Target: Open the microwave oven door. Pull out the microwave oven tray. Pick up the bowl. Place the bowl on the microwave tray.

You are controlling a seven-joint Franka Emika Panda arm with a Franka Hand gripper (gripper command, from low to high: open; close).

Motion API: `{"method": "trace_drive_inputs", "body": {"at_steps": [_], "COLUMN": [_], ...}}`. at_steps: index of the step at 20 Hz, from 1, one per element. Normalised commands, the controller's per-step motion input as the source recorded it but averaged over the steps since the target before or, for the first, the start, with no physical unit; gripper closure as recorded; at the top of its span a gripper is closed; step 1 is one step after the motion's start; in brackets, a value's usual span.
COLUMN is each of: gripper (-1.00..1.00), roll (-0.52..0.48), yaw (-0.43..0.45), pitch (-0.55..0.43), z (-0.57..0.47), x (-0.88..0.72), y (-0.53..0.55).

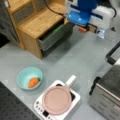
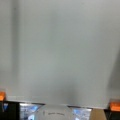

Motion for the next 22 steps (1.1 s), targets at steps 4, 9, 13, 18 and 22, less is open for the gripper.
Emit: {"method": "trace_drive_inputs", "body": {"at_steps": [4,9,13,18,22], "gripper": [-1.00,-1.00,-1.00,-1.00,-1.00], "roll": [0.089,0.168,0.198,0.191,0.155], "yaw": [-0.029,-0.084,-0.108,-0.113,-0.122], "pitch": [0.104,0.083,0.077,0.073,0.065], "z": [0.08,0.09,0.11,0.14,0.07], "x": [-0.14,-0.08,-0.08,-0.10,-0.11], "y": [0.14,0.17,0.24,0.33,0.37]}}
